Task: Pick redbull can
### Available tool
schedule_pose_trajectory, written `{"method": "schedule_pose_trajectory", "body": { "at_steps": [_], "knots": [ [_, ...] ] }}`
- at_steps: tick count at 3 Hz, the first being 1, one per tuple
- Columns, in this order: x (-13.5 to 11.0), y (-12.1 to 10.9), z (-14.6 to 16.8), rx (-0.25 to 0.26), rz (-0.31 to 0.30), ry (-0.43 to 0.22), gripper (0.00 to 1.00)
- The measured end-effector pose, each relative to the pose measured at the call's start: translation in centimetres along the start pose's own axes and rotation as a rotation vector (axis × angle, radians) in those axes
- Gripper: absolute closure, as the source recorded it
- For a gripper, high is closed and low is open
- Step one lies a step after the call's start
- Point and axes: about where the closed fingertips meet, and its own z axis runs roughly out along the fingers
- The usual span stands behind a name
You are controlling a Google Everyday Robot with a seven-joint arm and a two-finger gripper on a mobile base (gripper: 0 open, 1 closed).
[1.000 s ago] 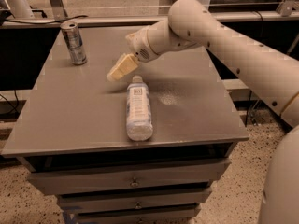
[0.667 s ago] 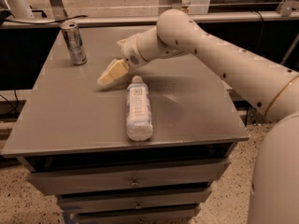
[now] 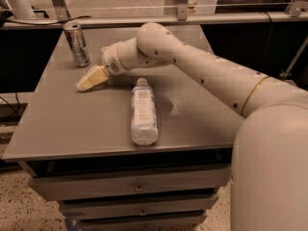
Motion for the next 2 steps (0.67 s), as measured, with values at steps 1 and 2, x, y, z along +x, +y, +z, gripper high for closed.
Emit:
{"method": "schedule_pose_trajectory", "body": {
  "at_steps": [1,2],
  "knots": [
    [-2.8,-0.1,2.6,-0.02,0.034,-0.072,0.0],
    [-4.9,-0.4,4.2,-0.028,0.052,-0.127,0.0]
  ]
}}
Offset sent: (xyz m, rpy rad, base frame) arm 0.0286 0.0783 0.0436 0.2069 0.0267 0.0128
